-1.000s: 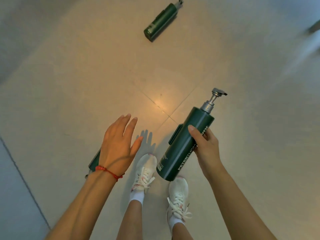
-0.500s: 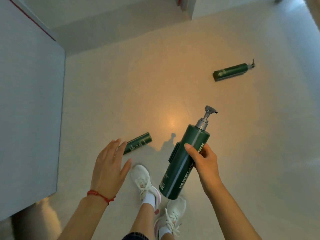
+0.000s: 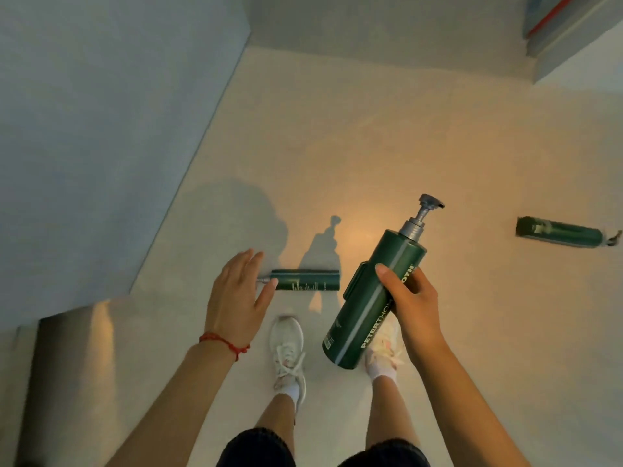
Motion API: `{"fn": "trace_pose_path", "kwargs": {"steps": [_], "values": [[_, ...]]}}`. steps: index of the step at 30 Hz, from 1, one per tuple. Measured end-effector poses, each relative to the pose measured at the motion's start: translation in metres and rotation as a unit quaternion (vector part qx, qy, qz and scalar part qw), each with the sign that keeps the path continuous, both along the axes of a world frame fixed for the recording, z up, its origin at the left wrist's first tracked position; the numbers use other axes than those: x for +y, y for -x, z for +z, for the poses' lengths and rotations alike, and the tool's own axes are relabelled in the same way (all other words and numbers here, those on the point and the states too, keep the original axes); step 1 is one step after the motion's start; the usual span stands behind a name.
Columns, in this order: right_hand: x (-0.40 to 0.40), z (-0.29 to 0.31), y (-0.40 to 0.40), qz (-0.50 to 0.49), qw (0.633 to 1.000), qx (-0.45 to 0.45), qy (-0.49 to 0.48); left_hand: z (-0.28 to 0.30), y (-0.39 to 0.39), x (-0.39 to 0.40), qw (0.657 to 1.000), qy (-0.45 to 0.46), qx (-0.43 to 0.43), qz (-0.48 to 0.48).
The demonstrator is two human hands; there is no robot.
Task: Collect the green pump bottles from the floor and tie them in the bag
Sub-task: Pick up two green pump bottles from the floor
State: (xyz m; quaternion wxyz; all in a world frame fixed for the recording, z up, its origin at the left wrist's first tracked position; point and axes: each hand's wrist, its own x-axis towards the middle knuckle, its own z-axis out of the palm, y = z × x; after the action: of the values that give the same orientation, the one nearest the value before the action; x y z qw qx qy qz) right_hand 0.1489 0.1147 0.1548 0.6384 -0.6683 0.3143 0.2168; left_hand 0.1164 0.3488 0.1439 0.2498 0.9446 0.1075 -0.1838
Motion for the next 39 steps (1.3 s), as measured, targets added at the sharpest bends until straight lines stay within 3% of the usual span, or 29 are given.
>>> {"fn": "trace_pose_path", "kwargs": {"steps": [6,13,16,20,24,29,36,39], "values": [[0.006,-0.050,-0.058,0.129,0.991,0.029,0.008,-0.040,0.004,-0.004,0.989,0.026,0.010,0.143],[0.007,-0.114,-0.106,0.274,0.961,0.034,0.019,-0.118,0.008,-0.032,0.936,0.088,0.037,0.338],[0.011,-0.145,-0.114,0.324,0.945,0.031,0.025,-0.155,0.018,-0.045,0.891,0.118,0.029,0.437],[0.022,-0.188,-0.108,0.361,0.931,0.040,0.019,-0.209,0.035,-0.051,0.778,0.145,0.025,0.611],[0.033,-0.230,-0.098,0.381,0.923,0.058,0.017,-0.266,0.040,-0.049,0.685,0.175,0.081,0.703],[0.037,-0.265,-0.091,0.396,0.917,0.048,0.034,-0.322,0.036,-0.052,0.661,0.204,0.125,0.711],[0.033,-0.290,-0.097,0.401,0.914,0.044,0.047,-0.354,0.037,-0.053,0.530,0.276,0.063,0.799],[0.032,-0.285,-0.104,0.393,0.917,0.038,0.049,-0.346,0.042,-0.050,0.512,0.328,0.043,0.793]]}}
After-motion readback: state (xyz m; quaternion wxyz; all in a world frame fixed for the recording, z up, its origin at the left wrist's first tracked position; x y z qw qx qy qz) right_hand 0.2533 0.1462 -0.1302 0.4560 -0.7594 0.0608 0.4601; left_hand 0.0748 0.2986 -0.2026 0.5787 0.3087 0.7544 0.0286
